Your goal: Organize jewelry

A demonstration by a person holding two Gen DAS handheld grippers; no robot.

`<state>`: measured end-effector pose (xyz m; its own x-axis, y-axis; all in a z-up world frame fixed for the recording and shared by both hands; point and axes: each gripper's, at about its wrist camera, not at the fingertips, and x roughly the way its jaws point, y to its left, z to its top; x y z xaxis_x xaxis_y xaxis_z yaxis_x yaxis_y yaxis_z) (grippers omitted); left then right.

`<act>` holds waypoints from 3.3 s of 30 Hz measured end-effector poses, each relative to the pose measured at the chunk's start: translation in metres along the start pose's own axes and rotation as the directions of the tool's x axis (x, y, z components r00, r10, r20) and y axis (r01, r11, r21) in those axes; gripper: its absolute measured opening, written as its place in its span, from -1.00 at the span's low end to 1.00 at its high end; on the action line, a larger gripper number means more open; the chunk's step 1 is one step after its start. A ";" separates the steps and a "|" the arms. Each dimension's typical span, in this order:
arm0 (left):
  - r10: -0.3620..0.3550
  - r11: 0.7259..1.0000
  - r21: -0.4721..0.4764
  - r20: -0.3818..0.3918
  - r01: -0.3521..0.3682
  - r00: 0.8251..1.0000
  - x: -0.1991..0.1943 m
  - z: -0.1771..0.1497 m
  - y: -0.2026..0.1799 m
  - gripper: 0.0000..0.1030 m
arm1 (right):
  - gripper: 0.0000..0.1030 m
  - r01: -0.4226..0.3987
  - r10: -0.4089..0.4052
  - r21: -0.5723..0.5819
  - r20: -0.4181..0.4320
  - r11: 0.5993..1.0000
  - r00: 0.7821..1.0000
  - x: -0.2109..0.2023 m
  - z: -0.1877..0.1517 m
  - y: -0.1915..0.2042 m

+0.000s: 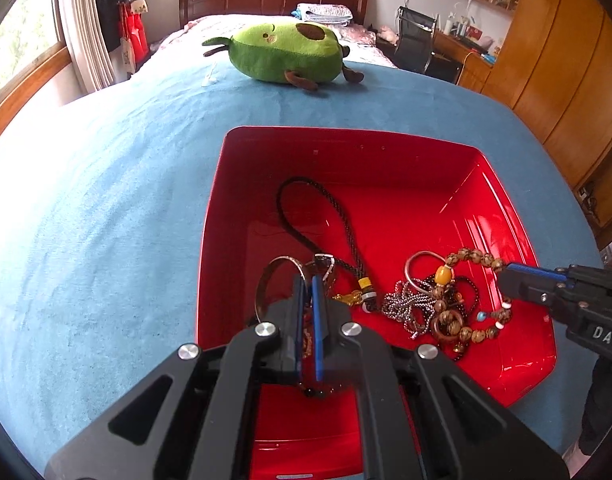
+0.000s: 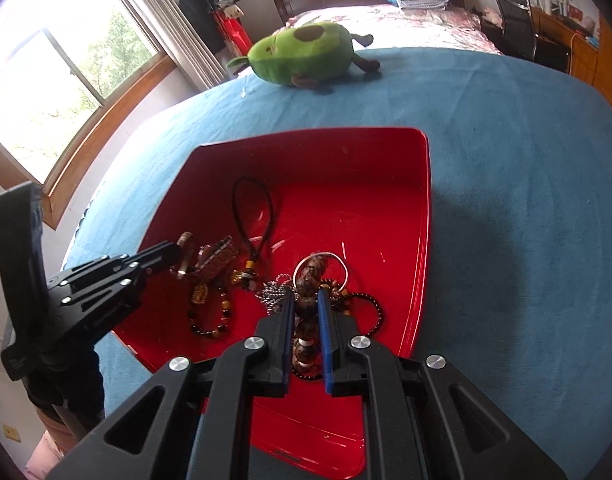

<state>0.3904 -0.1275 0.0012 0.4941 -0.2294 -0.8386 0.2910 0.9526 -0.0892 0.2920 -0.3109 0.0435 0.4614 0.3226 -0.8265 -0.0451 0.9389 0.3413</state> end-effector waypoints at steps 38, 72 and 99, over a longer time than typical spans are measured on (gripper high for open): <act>0.090 0.995 -0.057 0.135 -0.083 0.987 -0.093 -0.063 0.017 -0.03 | 0.29 0.069 -0.067 -0.007 0.160 0.998 0.985 -0.065 -0.059 0.018; 0.091 0.996 -0.021 0.219 -0.089 0.972 -0.138 -0.098 0.006 0.94 | 0.92 0.211 -0.210 0.008 0.112 0.978 0.971 -0.074 -0.091 0.043; 0.101 0.994 -0.046 0.112 -0.097 0.989 -0.105 -0.098 0.017 0.94 | 0.92 0.251 -0.251 0.014 0.067 0.968 0.966 -0.058 -0.093 0.038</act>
<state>0.2636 -0.0674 0.0352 0.6095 -0.1529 -0.7779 0.2042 0.9784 -0.0322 0.1815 -0.2828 0.0625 0.5165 0.0675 -0.8536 0.0841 0.9881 0.1290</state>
